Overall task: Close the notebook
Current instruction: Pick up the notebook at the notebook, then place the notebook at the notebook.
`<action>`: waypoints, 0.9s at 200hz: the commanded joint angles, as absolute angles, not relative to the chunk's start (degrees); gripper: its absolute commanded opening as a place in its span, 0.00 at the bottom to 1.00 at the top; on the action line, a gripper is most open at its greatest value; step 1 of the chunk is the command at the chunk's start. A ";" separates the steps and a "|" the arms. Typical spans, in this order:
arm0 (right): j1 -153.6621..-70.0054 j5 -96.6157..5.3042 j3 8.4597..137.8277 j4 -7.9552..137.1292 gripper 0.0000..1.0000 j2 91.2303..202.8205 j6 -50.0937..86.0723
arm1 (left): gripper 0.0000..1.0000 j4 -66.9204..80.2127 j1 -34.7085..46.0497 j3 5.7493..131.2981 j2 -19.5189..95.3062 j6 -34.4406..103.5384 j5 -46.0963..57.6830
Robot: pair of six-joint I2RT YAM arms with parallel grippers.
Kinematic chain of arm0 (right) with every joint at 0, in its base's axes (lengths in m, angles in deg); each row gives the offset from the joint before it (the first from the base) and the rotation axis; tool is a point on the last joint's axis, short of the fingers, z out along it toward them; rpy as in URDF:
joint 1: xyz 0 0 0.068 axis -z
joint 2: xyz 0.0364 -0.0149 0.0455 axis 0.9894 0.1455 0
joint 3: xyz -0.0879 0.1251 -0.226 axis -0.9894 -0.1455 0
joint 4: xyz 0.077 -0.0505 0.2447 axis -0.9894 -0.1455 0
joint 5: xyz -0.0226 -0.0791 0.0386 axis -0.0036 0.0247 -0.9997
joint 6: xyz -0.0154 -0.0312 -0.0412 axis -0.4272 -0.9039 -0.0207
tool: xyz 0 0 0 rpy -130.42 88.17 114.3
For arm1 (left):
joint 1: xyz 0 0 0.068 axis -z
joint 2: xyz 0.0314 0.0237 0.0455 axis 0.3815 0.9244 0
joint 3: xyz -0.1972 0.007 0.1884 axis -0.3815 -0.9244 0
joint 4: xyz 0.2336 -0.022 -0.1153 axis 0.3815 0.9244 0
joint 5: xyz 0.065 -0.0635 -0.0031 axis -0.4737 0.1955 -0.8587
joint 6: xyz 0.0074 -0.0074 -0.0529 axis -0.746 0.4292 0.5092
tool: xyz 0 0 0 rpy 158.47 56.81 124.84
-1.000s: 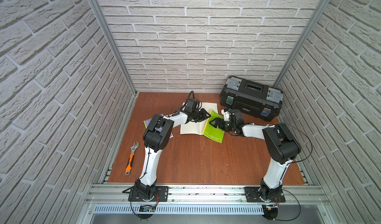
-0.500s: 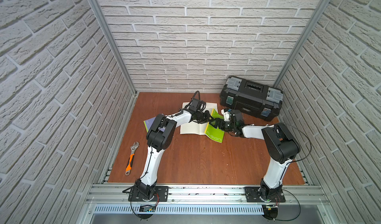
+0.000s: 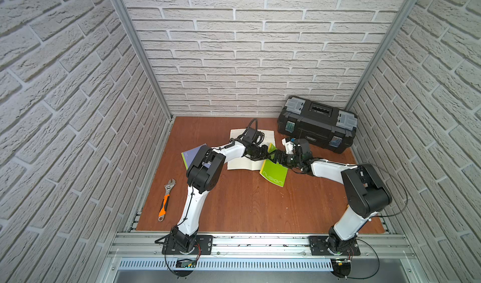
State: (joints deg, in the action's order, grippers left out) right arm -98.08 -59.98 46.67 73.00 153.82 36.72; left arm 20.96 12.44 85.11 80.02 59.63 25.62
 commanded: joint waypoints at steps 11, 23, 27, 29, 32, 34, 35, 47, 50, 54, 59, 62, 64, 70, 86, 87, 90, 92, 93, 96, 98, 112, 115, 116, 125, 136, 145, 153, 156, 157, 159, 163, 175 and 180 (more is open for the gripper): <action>-98.49 -58.37 46.93 65.24 0.95 142.35 33.39 | 0.00 16.14 13.08 84.11 73.57 60.82 27.21; -98.37 -57.20 46.36 62.70 0.96 138.91 32.72 | 0.00 14.01 13.08 83.08 71.67 62.20 27.69; -98.43 -56.72 46.12 61.92 0.96 137.64 32.60 | 0.00 13.16 13.01 82.65 70.88 62.78 27.89; -98.42 -56.54 45.98 61.52 0.96 136.98 32.42 | 0.00 12.73 13.00 82.44 70.60 63.06 28.03; -98.42 -56.20 45.75 61.04 0.96 136.15 32.34 | 0.00 11.94 12.99 82.06 70.13 63.57 28.24; -98.42 -55.93 45.53 60.75 0.96 135.51 32.34 | 0.00 11.42 12.99 81.85 69.69 63.87 28.31; -98.42 -55.82 45.48 60.52 0.96 135.20 32.29 | 0.00 11.21 12.99 81.70 69.51 64.02 28.34; -98.42 -54.62 44.23 58.95 0.96 131.75 32.13 | 0.00 8.66 12.85 80.17 67.22 65.93 28.74; -98.42 -54.31 43.80 58.56 0.96 130.96 32.20 | 0.00 8.13 12.78 79.69 66.59 66.35 28.77; -98.42 -53.82 43.23 58.18 0.96 129.69 32.24 | 0.00 7.59 12.73 79.19 65.78 66.71 28.82; -98.42 -53.29 42.53 58.02 0.97 128.38 32.35 | 0.00 7.25 12.69 78.66 64.81 66.91 28.69; -98.42 -52.95 42.08 58.01 0.97 127.57 32.53 | 0.00 7.23 12.65 78.32 64.12 66.93 28.50; -98.42 -52.81 41.72 58.08 0.97 127.04 32.65 | 0.00 7.32 12.58 78.13 63.77 66.91 28.31; -98.41 -52.33 40.65 58.33 0.97 125.56 32.98 | 0.00 7.96 12.55 77.65 62.37 66.37 27.76; -98.33 -51.68 38.57 57.65 0.97 122.58 33.20 | 0.00 10.26 12.07 76.05 58.71 64.48 25.99; -98.33 -51.67 38.44 57.61 0.97 122.45 33.21 | 0.00 10.28 12.00 75.90 58.49 64.37 25.90; -98.33 -51.74 38.14 57.31 0.97 122.09 33.15 | 0.00 10.30 11.82 75.45 57.91 64.20 25.75; -98.33 -51.76 38.03 57.20 0.97 121.82 33.17 | 0.00 10.30 11.71 75.08 57.45 64.11 25.67; -98.33 -51.76 37.91 57.12 0.97 121.72 33.15 | 0.00 10.30 11.60 74.89 57.15 64.10 25.61; -98.35 -51.76 37.66 56.87 0.97 121.40 33.06 | 0.00 10.30 11.36 74.37 56.53 64.01 25.42; -98.34 -51.76 37.51 56.76 0.97 121.25 33.06 | 0.00 10.35 11.24 74.04 56.05 64.00 25.35; -98.33 -51.86 36.59 56.12 0.97 120.28 33.11 | 0.00 10.95 9.84 71.72 53.23 63.92 24.85; -98.33 -51.85 36.22 56.08 0.97 120.15 33.13 | 0.00 11.07 9.50 71.14 52.59 63.91 24.89; -98.33 -51.94 36.12 56.12 0.97 120.09 33.13 | 0.00 11.08 9.44 70.98 52.35 63.87 24.87; -98.33 -51.92 35.35 56.53 0.97 119.80 33.39 | 0.00 11.19 8.46 69.35 50.33 63.62 24.71; -98.33 -51.81 34.65 56.86 0.97 119.77 33.77 | 0.00 11.91 7.33 67.44 47.73 63.15 24.25; -98.33 -52.07 34.24 57.17 0.97 119.77 33.86 | 0.00 13.09 6.35 66.19 45.53 62.50 23.68; -98.33 -52.29 33.80 57.53 0.97 119.92 34.16 | 0.00 14.00 5.43 64.97 43.51 62.03 23.14; -98.33 -52.37 33.69 57.69 0.97 119.99 34.24 | 0.00 14.30 5.05 64.51 42.75 61.91 22.96; -98.33 -52.42 33.63 57.76 0.97 119.97 34.30 | 0.00 14.46 4.93 64.33 42.55 61.85 22.89; -98.33 -52.45 33.50 57.84 0.97 120.02 34.43 | 0.00 14.59 4.69 64.04 41.94 61.75 22.80; -98.33 -52.60 33.32 58.19 0.97 120.10 34.51 | 0.00 14.94 4.15 63.43 40.85 61.56 22.63; -98.33 -53.02 32.67 58.94 0.97 120.45 34.89 | 0.00 16.29 2.42 61.76 37.67 60.94 21.90; -98.33 -53.17 32.47 59.26 0.97 120.65 34.96 | 0.00 16.96 1.56 61.09 36.43 60.69 21.72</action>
